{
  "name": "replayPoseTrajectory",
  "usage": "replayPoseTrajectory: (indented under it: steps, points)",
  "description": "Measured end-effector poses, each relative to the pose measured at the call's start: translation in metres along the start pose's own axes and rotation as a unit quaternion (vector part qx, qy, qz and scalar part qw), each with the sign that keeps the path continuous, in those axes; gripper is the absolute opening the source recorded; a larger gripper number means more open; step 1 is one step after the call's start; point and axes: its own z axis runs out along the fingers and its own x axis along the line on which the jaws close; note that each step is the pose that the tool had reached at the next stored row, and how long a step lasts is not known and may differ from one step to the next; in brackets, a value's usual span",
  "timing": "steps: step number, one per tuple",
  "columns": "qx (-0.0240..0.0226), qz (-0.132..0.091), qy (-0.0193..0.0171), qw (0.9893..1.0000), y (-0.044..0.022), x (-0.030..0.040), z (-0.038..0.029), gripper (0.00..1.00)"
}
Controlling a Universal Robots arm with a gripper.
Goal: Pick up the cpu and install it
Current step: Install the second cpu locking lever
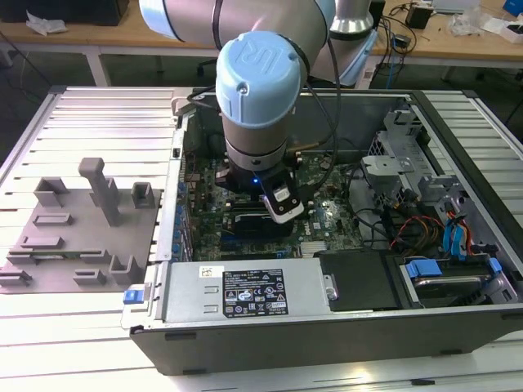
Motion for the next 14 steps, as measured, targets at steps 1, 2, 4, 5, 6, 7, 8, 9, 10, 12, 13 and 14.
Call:
replayPoseTrajectory:
  steps: [1, 2, 4, 5, 6, 7, 8, 9, 10, 12, 13, 14]
  points:
    - [-0.0012, 0.000, 0.0000, 1.0000, -0.0003, 0.0003, 0.0006, 0.11]
    - [-0.0020, 0.000, 0.0000, 1.0000, -0.0005, 0.0015, 0.0011, 0.11]
    - [-0.0021, 0.000, 0.0001, 1.0000, -0.0008, 0.0037, 0.0014, 0.11]
    - [-0.0021, 0.000, 0.0001, 1.0000, -0.0009, 0.0047, 0.0016, 0.11]
    - [-0.0020, 0.000, 0.0001, 1.0000, -0.0010, 0.0056, 0.0019, 0.11]
    - [-0.0019, 0.000, 0.0001, 1.0000, -0.0010, 0.0063, 0.0025, 0.11]
    - [-0.0020, 0.000, 0.0002, 1.0000, -0.0009, 0.0065, 0.0031, 0.11]
    - [-0.0023, 0.000, 0.0002, 1.0000, -0.0008, 0.0065, 0.0037, 0.11]
    - [-0.0025, 0.000, 0.0002, 1.0000, -0.0007, 0.0065, 0.0041, 0.11]
    - [-0.0039, 0.000, 0.0002, 1.0000, -0.0005, 0.0067, 0.0049, 0.11]
    - [-0.0051, 0.000, 0.0002, 1.0000, -0.0003, 0.0067, 0.0054, 0.11]
    - [-0.0073, 0.000, 0.0003, 1.0000, 0.0001, 0.0067, 0.0062, 0.11]
